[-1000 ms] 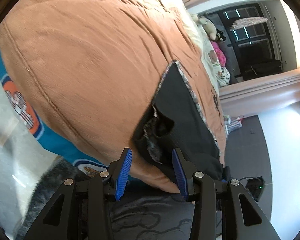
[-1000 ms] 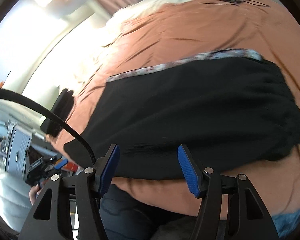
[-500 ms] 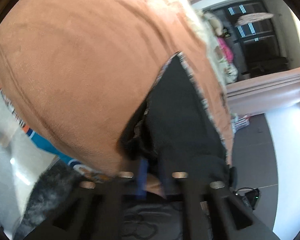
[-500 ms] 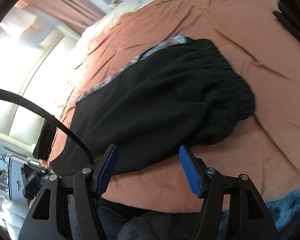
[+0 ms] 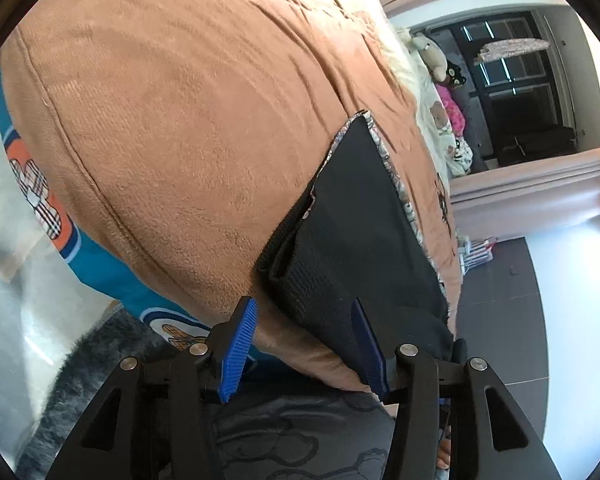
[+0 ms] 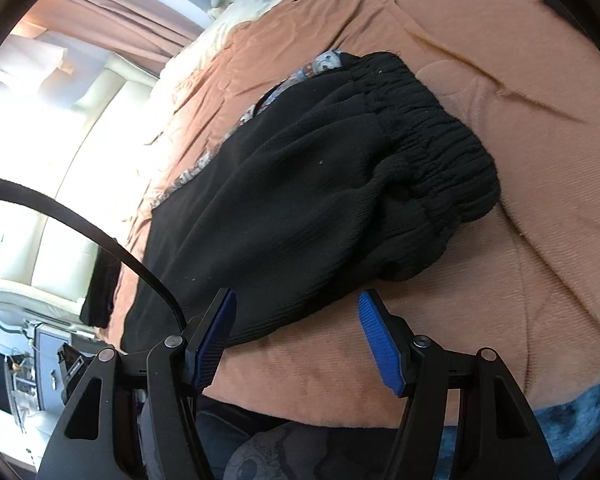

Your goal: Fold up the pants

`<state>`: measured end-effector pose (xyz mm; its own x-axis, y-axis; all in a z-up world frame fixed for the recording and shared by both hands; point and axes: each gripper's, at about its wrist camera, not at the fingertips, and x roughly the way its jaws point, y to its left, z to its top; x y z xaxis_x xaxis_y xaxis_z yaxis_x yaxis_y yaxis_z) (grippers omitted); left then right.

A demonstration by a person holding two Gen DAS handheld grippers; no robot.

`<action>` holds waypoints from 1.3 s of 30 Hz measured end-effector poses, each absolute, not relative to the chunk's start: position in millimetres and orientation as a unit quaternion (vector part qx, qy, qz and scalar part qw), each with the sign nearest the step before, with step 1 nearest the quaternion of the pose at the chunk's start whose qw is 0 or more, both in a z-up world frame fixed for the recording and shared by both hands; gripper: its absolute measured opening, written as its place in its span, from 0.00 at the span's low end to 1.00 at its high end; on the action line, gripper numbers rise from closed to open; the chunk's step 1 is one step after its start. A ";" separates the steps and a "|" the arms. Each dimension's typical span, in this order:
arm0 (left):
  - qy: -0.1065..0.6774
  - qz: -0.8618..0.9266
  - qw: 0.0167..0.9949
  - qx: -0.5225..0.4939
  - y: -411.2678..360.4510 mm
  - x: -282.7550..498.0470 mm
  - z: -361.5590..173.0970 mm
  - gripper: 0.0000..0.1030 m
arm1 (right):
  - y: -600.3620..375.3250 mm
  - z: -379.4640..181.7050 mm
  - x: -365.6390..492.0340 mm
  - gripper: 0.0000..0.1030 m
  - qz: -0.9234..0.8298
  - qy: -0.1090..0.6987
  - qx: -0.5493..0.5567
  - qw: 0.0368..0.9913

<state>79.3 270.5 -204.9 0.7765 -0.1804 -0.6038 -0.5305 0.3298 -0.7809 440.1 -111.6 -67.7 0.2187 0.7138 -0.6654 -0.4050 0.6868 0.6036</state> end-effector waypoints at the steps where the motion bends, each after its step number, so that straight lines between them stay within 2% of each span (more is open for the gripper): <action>1: 0.313 0.115 0.751 -0.570 270.9 80.9 -207.0 0.50 | -111.5 -69.1 439.7 0.69 0.365 0.507 0.152 0.766; 11: 0.326 0.120 0.765 -0.543 273.8 105.2 -215.3 0.49 | -122.7 -85.4 448.4 0.71 0.365 0.514 0.178 0.755; 14: 0.343 0.128 0.777 -0.512 273.6 114.4 -212.7 0.47 | -120.7 -93.2 454.1 0.71 0.362 0.519 0.188 0.751; 26: 0.376 0.144 0.813 -0.421 263.6 138.7 -208.2 0.45 | -108.3 -104.4 470.7 0.71 0.364 0.501 0.199 0.759; 27: 0.377 0.145 0.814 -0.417 263.1 140.4 -207.8 0.45 | -107.5 -105.3 472.2 0.71 0.364 0.499 0.203 0.759; 30: 0.385 0.142 0.818 -0.404 259.0 143.6 -208.6 0.33 | -106.4 -107.6 474.3 0.71 0.366 0.491 0.209 0.763; 32: 0.389 0.129 0.817 -0.406 255.7 144.7 -211.0 0.15 | -105.6 -108.9 476.2 0.63 0.358 0.489 0.208 0.768; 34: 0.388 0.128 0.817 -0.406 254.4 143.4 -211.4 0.11 | -104.8 -108.3 477.4 0.47 0.346 0.491 0.200 0.774; 36: 0.379 0.132 0.814 -0.420 256.8 138.7 -209.0 0.09 | -104.6 -106.9 476.3 0.21 0.348 0.494 0.201 0.771; 39: 0.363 0.133 0.810 -0.440 260.2 131.4 -200.4 0.08 | -105.6 -98.7 467.0 0.15 0.351 0.487 0.200 0.775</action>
